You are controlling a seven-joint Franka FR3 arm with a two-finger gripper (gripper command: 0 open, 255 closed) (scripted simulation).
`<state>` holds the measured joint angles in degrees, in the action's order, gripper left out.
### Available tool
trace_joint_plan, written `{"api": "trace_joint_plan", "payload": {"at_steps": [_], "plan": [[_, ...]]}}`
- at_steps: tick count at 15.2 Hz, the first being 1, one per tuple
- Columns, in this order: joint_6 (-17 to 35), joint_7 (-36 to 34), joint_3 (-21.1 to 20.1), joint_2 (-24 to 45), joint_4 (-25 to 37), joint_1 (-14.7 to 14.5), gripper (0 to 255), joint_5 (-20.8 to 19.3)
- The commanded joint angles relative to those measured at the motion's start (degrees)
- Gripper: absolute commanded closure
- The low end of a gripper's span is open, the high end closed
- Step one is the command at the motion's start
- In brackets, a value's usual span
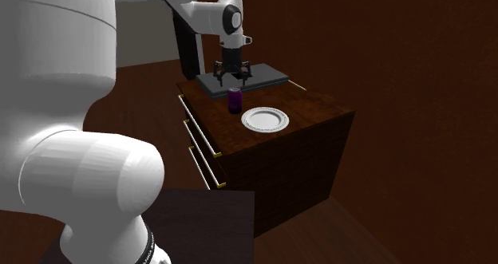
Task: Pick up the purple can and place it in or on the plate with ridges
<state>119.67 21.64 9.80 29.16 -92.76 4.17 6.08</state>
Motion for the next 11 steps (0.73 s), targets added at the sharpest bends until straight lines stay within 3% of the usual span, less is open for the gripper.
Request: {"api": "trace_joint_plan", "payload": {"at_steps": [1,11], "plan": [[-1.1,0.4,-0.5,5.3,6.7,0.8,0,1.0],[2.9,0.8,-1.0,9.3,6.8,1.1,0,1.7]]}}
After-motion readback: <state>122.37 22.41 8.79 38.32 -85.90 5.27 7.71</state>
